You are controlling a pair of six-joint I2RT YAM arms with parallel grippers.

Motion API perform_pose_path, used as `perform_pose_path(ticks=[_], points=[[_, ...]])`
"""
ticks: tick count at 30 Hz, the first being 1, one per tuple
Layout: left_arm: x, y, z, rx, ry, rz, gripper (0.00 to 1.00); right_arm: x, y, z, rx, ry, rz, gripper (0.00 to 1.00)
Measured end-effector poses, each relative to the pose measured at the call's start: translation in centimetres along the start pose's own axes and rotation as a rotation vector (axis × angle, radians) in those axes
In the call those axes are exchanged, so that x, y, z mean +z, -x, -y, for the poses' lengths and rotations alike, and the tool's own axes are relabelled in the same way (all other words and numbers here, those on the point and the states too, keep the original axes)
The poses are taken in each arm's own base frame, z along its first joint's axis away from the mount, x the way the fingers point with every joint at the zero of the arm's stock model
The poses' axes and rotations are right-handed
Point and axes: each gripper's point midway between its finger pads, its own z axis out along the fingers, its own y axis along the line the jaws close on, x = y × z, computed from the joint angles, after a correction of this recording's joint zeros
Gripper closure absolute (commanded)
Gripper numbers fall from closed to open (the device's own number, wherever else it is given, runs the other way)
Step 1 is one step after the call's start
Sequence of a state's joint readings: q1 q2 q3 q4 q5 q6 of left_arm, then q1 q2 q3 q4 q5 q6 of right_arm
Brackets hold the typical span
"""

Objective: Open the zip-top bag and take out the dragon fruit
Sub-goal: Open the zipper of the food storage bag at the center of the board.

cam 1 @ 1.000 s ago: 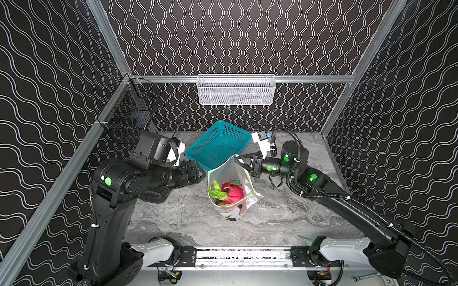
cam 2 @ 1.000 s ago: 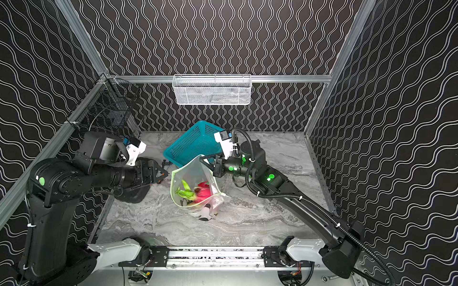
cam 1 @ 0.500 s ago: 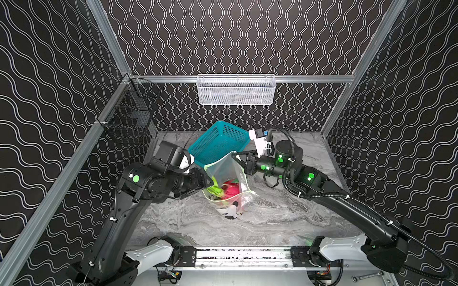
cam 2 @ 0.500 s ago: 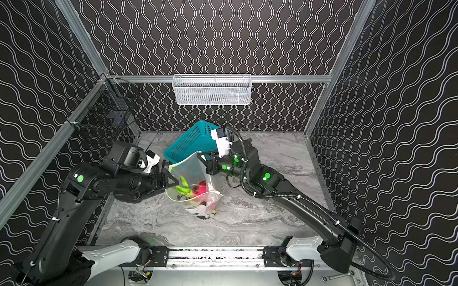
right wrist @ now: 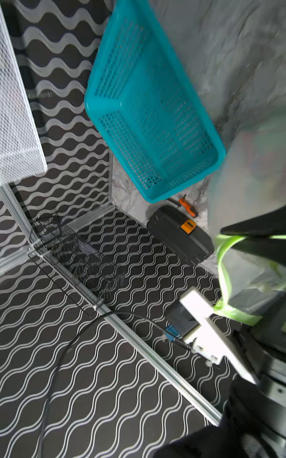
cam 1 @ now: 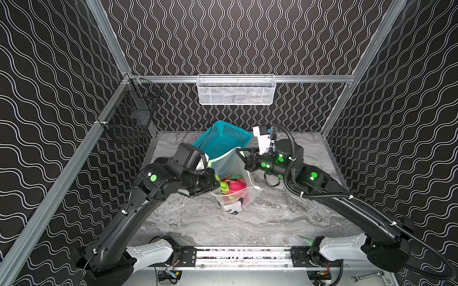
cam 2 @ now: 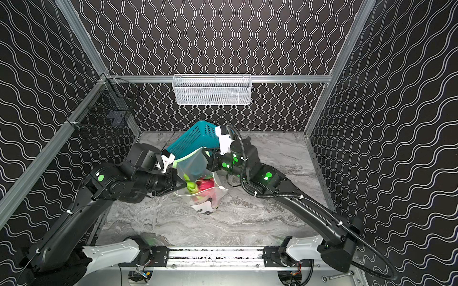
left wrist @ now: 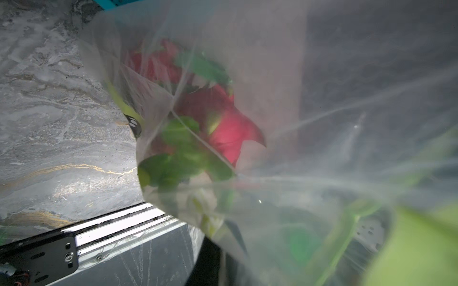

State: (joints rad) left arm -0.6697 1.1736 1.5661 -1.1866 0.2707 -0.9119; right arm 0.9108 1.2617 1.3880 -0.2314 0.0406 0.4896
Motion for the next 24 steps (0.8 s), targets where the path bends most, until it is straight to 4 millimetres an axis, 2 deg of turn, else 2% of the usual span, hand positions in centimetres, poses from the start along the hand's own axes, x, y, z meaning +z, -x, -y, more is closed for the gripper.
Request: perform_pose_path(ticks=[6, 9, 12, 17, 20, 24], points=[[2.3, 2.7, 3.5, 0.043, -0.047, -0.020, 1.00, -4.6, 2.7, 1.6, -0.072, -0.118, 0.089, 1.00], [3.4, 4.4, 5.6, 0.096, -0.070, -0.016, 1.00, -6.3, 4.4, 2.3, -0.108, -0.168, 0.135, 1.00], [3.6, 5.4, 6.8, 0.143, -0.082, -0.005, 1.00, -7.1, 4.9, 3.0, -0.123, -0.200, 0.148, 1.00], [2.2, 5.0, 6.0, 0.175, -0.057, 0.011, 1.00, -6.0, 3.8, 2.9, -0.134, -0.179, 0.096, 1.00], [0.3, 3.9, 5.1, 0.173, -0.041, 0.015, 1.00, -4.3, 2.6, 2.6, -0.130, -0.144, 0.049, 1.00], [-3.4, 2.8, 3.9, 0.169, 0.001, 0.049, 1.00, -1.6, 0.9, 1.9, -0.089, -0.083, -0.023, 1.00]])
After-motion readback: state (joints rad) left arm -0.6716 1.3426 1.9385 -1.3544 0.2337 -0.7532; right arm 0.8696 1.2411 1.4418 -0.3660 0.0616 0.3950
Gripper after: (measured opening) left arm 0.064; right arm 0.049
